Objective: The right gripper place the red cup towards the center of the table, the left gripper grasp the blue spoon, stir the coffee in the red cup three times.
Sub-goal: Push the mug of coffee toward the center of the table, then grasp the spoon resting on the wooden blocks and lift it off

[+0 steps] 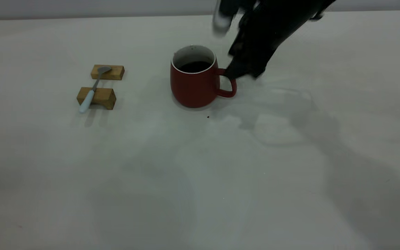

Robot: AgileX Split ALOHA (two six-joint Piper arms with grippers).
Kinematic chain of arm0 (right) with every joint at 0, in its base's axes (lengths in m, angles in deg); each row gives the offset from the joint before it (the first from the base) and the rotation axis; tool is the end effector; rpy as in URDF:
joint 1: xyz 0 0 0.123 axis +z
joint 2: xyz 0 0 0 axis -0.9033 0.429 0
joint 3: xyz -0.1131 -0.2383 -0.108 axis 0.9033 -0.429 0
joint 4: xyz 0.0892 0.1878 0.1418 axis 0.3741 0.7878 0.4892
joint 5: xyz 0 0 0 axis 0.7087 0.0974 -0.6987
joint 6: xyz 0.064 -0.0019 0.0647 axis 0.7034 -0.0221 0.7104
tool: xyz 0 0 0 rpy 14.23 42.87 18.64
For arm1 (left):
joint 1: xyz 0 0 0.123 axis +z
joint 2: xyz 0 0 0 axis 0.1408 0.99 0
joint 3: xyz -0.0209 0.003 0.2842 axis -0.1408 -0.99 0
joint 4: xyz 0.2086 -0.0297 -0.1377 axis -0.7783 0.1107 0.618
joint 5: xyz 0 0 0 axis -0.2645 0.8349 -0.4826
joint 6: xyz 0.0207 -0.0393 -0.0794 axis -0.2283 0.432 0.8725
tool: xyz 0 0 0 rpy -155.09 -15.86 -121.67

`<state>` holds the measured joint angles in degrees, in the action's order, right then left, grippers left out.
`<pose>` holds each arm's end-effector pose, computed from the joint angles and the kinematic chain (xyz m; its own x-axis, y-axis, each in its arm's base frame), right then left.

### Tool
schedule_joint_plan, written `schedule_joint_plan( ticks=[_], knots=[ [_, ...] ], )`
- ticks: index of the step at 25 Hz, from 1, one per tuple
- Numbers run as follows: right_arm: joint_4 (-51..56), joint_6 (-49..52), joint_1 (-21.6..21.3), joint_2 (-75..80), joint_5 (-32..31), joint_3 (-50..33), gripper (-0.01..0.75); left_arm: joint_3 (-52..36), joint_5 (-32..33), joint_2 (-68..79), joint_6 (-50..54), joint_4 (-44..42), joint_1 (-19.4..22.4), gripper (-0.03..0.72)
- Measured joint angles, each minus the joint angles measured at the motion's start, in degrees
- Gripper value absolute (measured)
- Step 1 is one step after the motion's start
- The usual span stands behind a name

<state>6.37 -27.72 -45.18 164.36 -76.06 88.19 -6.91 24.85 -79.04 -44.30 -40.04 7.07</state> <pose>0.4209 0.1802 0.0567 -0.1189 -0.8324 -0.5412 -0.9279 0.2872 -0.2378 -0.0093 0.0033 0.2677 -0.5150 0.0480 -0.8559 0.0086 0.9987 0.0509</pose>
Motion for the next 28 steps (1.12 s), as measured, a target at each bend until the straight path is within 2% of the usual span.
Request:
schedule_joint_plan(
  ticks=[2, 4, 7, 12, 16, 18, 21, 25, 28],
  knots=[
    [0.0, 8.0, -1.1, -5.2, -2.6, -3.3, 0.533, 0.0, 0.0, 0.0, 0.0, 0.0, 0.0, 0.424],
    [-0.1, 20.1, -1.6, -11.1, -4.6, -8.0, 0.533, 0.0, 0.0, 0.0, 0.0, 0.0, 0.0, 0.424],
    [-5.5, 44.7, -2.2, -22.5, -5.9, -15.6, 0.533, 0.0, 0.0, 0.0, 0.0, 0.0, 0.0, 0.424],
    [-31.9, 80.6, -5.2, -46.0, -10.1, -29.5, 0.533, 0.0, 0.0, 0.0, 0.0, 0.0, 0.0, 0.424],
    [-49.9, 101.7, -7.5, -64.1, -21.2, -38.0, 0.533, 0.0, 0.0, 0.0, 0.0, 0.0, 0.0, 0.424],
    [-55.5, 107.6, -9.9, -72.3, -26.6, -41.9, 0.533, 0.0, 0.0, 0.0, 0.0, 0.0, 0.0, 0.424],
    [-60.7, 110.2, -13.2, -85.5, -32.4, -47.4, 0.533, 0.0, 0.0, 0.0, 0.0, 0.0, 0.0, 0.424],
    [-63.2, 111.2, -13.8, -103.5, -38.9, -52.8, 0.533, 0.0, 0.0, 0.0, 0.0, 0.0, 0.0, 0.424],
    [-63.3, 112.8, -13.8, -114.7, -41.1, -55.1, 0.533, 0.0, 0.0, 0.0, 0.0, 0.0, 0.0, 0.424]
  ],
)
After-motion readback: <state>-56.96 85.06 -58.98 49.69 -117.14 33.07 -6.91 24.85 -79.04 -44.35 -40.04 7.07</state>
